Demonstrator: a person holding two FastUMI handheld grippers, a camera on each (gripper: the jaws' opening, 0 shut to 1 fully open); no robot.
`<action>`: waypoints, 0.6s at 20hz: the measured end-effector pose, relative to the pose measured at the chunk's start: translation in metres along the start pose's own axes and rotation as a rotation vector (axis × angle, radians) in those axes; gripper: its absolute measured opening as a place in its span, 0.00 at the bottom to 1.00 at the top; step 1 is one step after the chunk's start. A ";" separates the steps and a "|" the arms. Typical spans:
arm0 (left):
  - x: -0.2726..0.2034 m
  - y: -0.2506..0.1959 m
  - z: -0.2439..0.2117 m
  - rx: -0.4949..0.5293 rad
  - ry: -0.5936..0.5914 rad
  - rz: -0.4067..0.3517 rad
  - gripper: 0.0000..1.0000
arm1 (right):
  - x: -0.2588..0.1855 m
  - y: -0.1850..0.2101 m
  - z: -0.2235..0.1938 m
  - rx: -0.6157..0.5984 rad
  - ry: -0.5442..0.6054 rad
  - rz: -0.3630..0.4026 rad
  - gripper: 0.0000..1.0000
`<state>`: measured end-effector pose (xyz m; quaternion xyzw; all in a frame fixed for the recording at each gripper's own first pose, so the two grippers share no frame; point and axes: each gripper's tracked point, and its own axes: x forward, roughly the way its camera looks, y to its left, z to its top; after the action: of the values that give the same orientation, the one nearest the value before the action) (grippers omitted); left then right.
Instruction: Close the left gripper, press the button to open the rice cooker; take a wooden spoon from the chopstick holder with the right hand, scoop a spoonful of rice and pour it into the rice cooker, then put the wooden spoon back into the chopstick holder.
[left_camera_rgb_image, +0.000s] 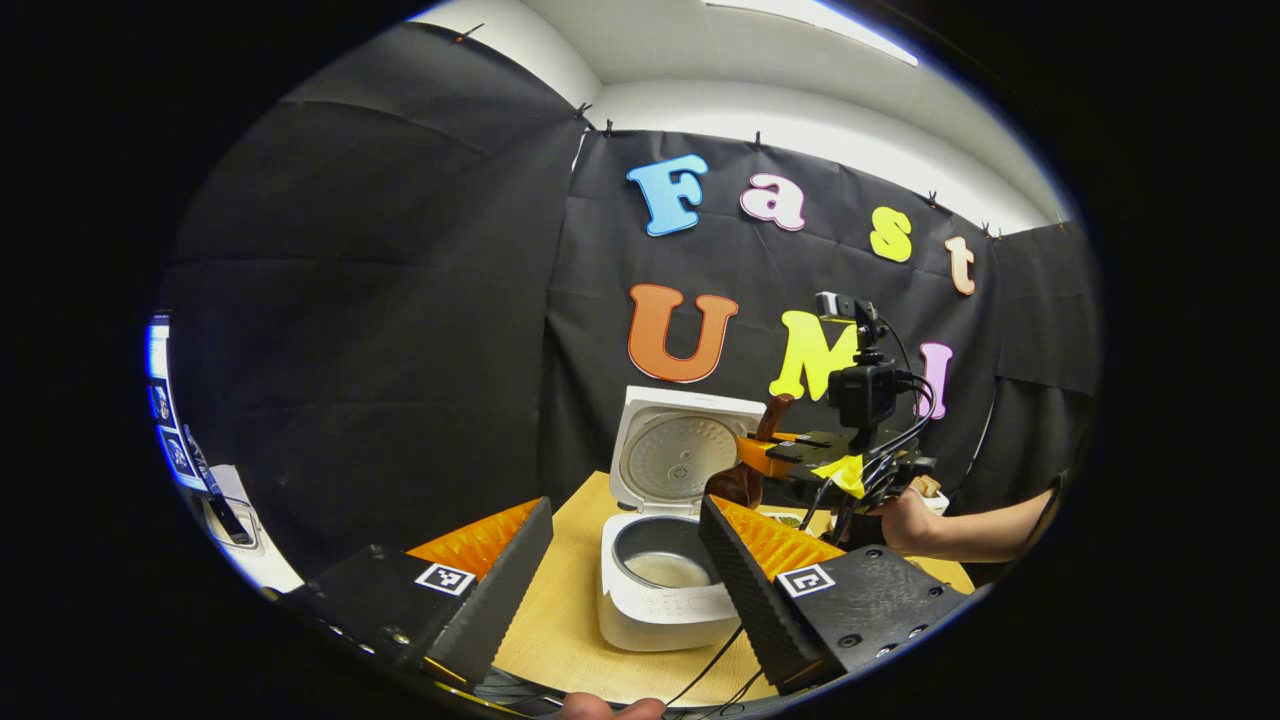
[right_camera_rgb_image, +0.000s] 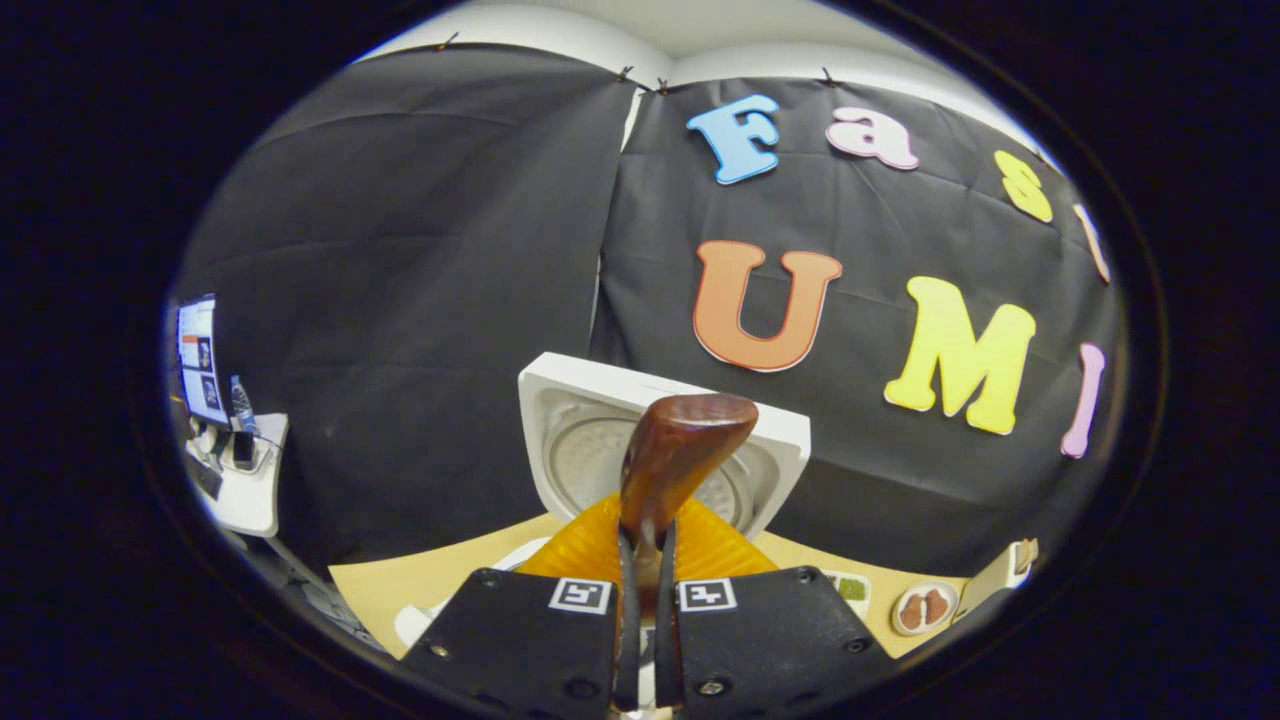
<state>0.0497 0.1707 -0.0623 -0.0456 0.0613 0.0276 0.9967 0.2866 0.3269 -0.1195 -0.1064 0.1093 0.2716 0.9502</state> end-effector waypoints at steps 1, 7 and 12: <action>-0.001 -0.003 0.001 -0.001 -0.004 -0.007 0.94 | -0.006 -0.003 0.002 0.014 -0.005 -0.008 0.11; -0.001 -0.033 0.003 0.008 0.002 -0.084 0.94 | -0.062 -0.031 0.013 0.124 -0.037 -0.065 0.11; 0.004 -0.077 0.000 0.039 -0.004 -0.170 0.94 | -0.133 -0.086 0.010 0.219 -0.064 -0.149 0.11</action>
<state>0.0586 0.0945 -0.0558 -0.0310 0.0556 -0.0581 0.9963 0.2239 0.1922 -0.0627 -0.0013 0.0997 0.1899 0.9767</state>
